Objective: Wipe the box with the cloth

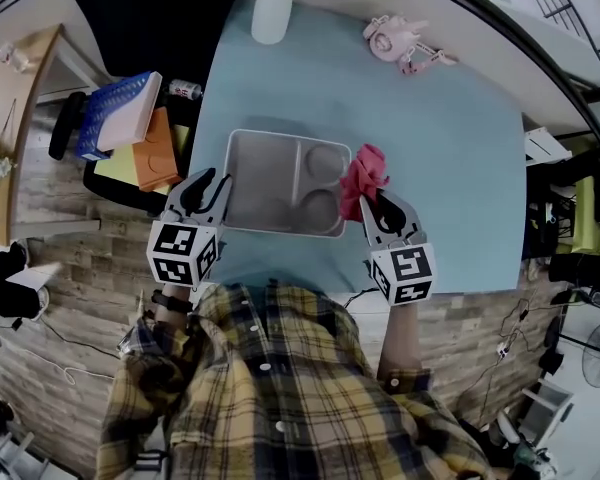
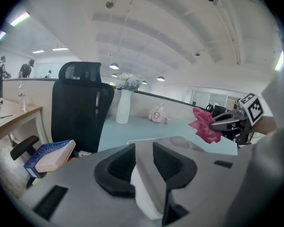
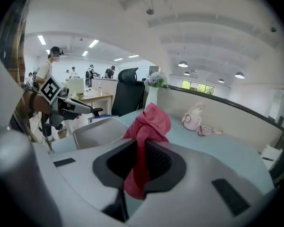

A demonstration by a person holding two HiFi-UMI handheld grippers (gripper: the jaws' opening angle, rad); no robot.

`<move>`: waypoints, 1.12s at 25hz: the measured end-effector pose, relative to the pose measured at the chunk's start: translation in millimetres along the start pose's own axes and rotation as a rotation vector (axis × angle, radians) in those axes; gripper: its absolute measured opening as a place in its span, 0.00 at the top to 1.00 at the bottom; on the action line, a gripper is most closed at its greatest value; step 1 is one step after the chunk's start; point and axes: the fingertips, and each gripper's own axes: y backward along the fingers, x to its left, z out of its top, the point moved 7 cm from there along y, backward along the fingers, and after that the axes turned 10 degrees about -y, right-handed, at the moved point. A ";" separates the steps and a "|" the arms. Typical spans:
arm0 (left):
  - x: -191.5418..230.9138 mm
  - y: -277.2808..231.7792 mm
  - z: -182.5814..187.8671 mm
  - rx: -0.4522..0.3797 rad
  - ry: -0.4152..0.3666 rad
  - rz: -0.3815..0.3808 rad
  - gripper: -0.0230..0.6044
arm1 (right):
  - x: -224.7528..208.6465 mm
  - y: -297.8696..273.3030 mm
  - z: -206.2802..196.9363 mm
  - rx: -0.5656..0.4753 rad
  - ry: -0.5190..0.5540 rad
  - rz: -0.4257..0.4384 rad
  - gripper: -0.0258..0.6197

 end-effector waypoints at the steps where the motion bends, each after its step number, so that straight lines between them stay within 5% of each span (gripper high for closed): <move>1: -0.7 1.9 4.7 -0.010 -0.007 0.000 0.79 | 0.5 -1.2 4.6 -0.021 -0.015 0.002 0.88; 13: -11.2 23.0 49.2 -0.118 -0.089 -0.009 0.86 | 13.3 -6.0 38.0 -0.197 -0.108 0.033 0.88; 28: -16.4 33.5 59.4 -0.179 -0.095 -0.006 0.98 | 12.6 1.2 37.8 -0.257 -0.184 0.046 0.88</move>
